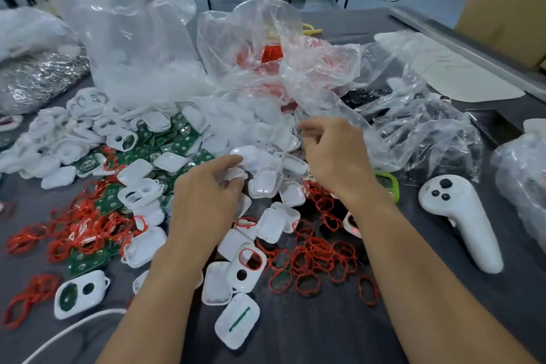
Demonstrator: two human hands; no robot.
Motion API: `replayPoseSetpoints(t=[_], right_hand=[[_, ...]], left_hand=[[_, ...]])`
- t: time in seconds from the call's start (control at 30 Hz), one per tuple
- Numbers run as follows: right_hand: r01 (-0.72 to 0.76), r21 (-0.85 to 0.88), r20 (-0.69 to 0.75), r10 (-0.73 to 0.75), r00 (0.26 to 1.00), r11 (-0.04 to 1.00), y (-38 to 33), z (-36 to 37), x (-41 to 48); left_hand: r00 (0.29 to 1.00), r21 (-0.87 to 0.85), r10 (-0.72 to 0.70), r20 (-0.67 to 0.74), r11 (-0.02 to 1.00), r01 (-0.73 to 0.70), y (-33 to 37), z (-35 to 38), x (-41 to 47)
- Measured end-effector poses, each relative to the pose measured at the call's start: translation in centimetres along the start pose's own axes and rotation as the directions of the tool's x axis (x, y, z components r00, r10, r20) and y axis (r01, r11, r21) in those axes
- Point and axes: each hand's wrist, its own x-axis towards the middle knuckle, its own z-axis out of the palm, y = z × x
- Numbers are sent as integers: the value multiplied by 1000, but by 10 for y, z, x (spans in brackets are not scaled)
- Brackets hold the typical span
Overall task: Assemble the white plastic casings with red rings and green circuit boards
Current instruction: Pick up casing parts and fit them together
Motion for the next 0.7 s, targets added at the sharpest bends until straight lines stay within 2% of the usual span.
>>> replayPoseSetpoints(t=[0.07, 0.13, 0.17, 0.2, 0.23, 0.27, 0.3, 0.33, 0.4, 0.47, 0.53, 0.6, 0.7], right_hand=[[67, 101, -36, -64, 997, 993, -9, -11, 2], [165, 162, -220, -127, 967, 973, -16, -31, 11], [179, 130, -329, -128, 936, 975, -16, -41, 20], [129, 68, -396, -92, 914, 989, -15, -50, 32], [20, -7, -404, -21, 915, 1000, -10, -55, 45], [-110, -94, -322, 74, 944, 990, -3, -56, 58], [-203, -237, -162, 168, 972, 950, 4, -54, 66], [-202, -392, 28, 231, 973, 898, 9, -46, 70], [-40, -544, 339, 262, 903, 838, 13, -31, 70], [83, -562, 486, 247, 838, 823, 14, -24, 77], [166, -605, 534, 242, 810, 778, 13, -23, 87], [149, -642, 470, 232, 852, 752, 15, -25, 97], [83, -593, 351, 164, 922, 801, 19, -29, 93]], left_hand=[[999, -126, -35, 4, 991, 35, 1, -5, 0], [999, -177, -46, -7, 983, 45, 3, -9, 0], [999, -166, -37, -21, 986, 33, 4, -9, 0], [999, -158, -25, -33, 987, 19, 4, -9, 1], [999, -162, -14, -37, 987, 8, 5, -8, 1], [1000, -173, -7, -28, 985, 2, 6, -8, 1], [1000, -171, -8, -10, 985, 6, 6, -7, 1], [1000, -145, -13, 15, 989, 15, 5, -7, 0], [997, -60, -16, 72, 998, 20, 3, -5, -1], [993, -22, 16, 114, 1000, -14, 1, -2, 0], [994, 0, 31, 100, 1000, -31, 0, 0, 1], [999, -25, 17, 46, 1000, -16, -1, -1, 2], [1000, -130, -29, -8, 991, 27, -4, -4, 6]])
